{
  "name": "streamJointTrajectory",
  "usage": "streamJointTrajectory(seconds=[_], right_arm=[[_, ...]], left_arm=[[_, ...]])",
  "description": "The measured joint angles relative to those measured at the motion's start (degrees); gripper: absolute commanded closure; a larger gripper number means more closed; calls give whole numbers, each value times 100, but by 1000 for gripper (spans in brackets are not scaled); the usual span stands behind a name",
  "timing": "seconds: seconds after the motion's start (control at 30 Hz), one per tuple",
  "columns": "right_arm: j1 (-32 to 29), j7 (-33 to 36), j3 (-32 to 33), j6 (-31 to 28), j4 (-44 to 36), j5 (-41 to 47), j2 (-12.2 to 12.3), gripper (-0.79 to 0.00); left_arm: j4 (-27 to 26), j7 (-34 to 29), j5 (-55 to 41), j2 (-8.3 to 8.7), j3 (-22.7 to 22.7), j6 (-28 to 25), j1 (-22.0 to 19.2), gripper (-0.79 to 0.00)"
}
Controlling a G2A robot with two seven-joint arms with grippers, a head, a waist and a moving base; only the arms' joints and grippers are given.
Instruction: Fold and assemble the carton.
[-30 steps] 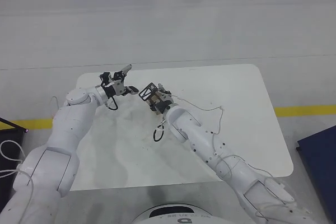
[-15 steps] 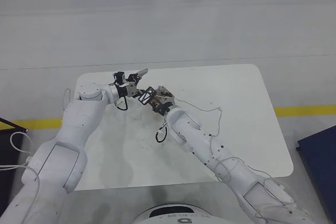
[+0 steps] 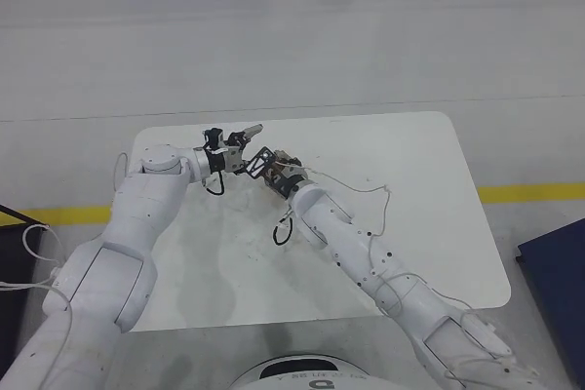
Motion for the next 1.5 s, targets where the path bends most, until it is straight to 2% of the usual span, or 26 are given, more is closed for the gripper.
streamJointTrajectory(seconds=[0.13,0.2,0.27,0.3,0.33,0.5,0.87,1.0,1.1,1.23,1.33,1.5], right_arm=[[-20,20,80,-85,-39,48,-2,-28],[-26,34,112,-111,-49,41,-1,-58],[-37,42,145,-141,-67,17,2,-126],[-44,49,158,-169,-81,12,4,-212],[-52,70,174,-225,-102,2,8,-252],[-94,246,228,-468,-180,-127,35,-363],[-207,363,287,-576,-300,-347,48,-357],[-221,385,286,-554,-298,-420,40,-360],[-229,378,288,-531,-289,-442,29,-357],[-235,355,292,-530,-266,-451,15,-351],[-227,335,292,-544,-229,-450,3,-354],[-207,300,291,-573,-165,-444,-16,-360]], left_arm=[[69,-45,25,-8,-24,-17,16,-785],[88,-57,31,-8,-39,-24,22,-785],[99,-73,45,-9,-52,-25,27,-785],[102,-78,52,-9,-58,-24,27,-785],[106,-84,59,-8,-67,-19,27,-785],[115,-128,92,-2,-102,-25,27,-785],[167,-274,94,54,-244,-63,-18,-785],[304,-526,-170,186,-479,-232,-61,-785],[331,-974,-382,327,-676,-410,-58,-785],[136,-1734,-511,508,-867,-722,-17,-785],[-143,-2062,-514,561,-919,-896,51,-785],[-575,-1943,-367,519,-831,-806,145,-785]])
